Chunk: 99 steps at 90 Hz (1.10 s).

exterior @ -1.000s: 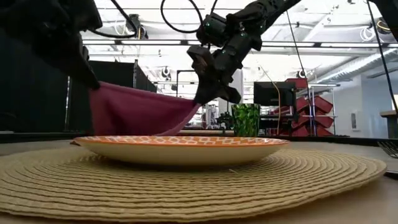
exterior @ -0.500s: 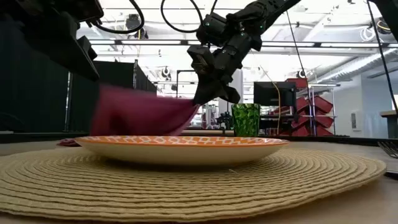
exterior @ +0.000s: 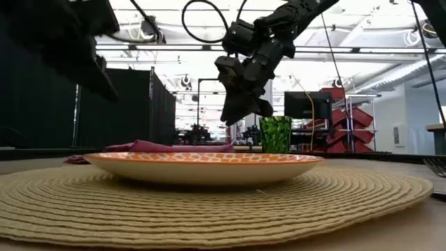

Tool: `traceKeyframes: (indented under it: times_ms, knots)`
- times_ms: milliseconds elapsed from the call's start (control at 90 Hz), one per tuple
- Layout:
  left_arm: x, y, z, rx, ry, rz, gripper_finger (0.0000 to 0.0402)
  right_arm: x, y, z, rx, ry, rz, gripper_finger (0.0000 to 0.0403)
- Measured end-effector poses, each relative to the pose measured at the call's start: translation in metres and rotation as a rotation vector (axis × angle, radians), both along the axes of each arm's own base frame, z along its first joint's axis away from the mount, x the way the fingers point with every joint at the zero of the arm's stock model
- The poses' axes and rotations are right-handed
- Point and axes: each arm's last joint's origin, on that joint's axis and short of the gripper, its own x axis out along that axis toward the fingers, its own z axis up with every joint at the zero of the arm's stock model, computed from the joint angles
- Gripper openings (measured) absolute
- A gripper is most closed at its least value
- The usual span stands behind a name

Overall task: Set table place
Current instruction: Fold the purple table napkin

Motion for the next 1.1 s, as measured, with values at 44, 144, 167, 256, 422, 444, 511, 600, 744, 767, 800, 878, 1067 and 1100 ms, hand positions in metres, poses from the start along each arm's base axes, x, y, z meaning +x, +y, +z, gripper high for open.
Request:
traceKeyframes:
  times_ms: [44, 144, 167, 256, 422, 444, 511, 600, 744, 767, 800, 878, 1067, 1100]
  knots:
    - [-0.001, 0.002, -0.006, -0.007, 0.015, 0.002, 0.0115, -0.002, 0.000, -0.001, -0.005, 0.021, 0.011, 0.0087]
    - [0.001, 0.000, -0.012, -0.045, 0.018, 0.000, 0.0115, -0.004, 0.002, -0.003, -0.013, 0.050, 0.040, 0.0091]
    - [0.002, -0.002, -0.012, -0.055, 0.009, -0.007, 0.0116, -0.004, 0.003, -0.003, -0.017, 0.048, 0.047, 0.0091]
    - [0.008, -0.007, -0.011, -0.080, -0.041, -0.026, 0.0116, -0.002, 0.006, -0.002, -0.024, 0.034, 0.060, 0.0091]
    - [0.012, -0.010, -0.022, -0.056, 0.005, -0.030, 0.0116, 0.001, 0.014, -0.002, -0.024, 0.011, 0.072, 0.0091]
    - [0.012, -0.009, -0.025, -0.048, 0.022, -0.030, 0.0116, 0.001, 0.014, -0.004, -0.023, 0.017, 0.073, 0.0091]
    - [0.011, -0.009, -0.031, -0.011, 0.067, -0.029, 0.0116, -0.003, 0.015, -0.011, -0.016, 0.039, 0.076, 0.0091]
    - [0.010, -0.007, -0.036, 0.037, 0.111, -0.016, 0.0116, -0.009, 0.016, -0.021, 0.001, 0.069, 0.061, 0.0091]
    - [0.009, -0.002, -0.038, 0.047, 0.133, 0.005, 0.0116, -0.012, 0.029, -0.032, 0.017, 0.070, 0.064, 0.0091]
    - [0.009, -0.001, -0.039, 0.047, 0.137, 0.006, 0.0115, -0.011, 0.032, -0.033, 0.019, 0.061, 0.067, 0.0091]
    - [0.008, 0.001, -0.040, 0.047, 0.143, 0.012, 0.0115, -0.011, 0.035, -0.031, 0.017, 0.041, 0.074, 0.0091]
    - [0.006, 0.005, -0.045, 0.044, 0.162, 0.026, 0.0115, -0.013, 0.043, -0.026, 0.015, 0.003, 0.079, 0.0091]
    - [-0.002, 0.020, -0.059, 0.002, 0.225, 0.070, 0.0115, -0.019, 0.053, -0.010, 0.000, -0.050, 0.088, 0.0091]
    - [-0.003, 0.022, -0.060, -0.008, 0.227, 0.080, 0.0115, -0.020, 0.054, -0.007, -0.003, -0.065, 0.092, 0.0091]
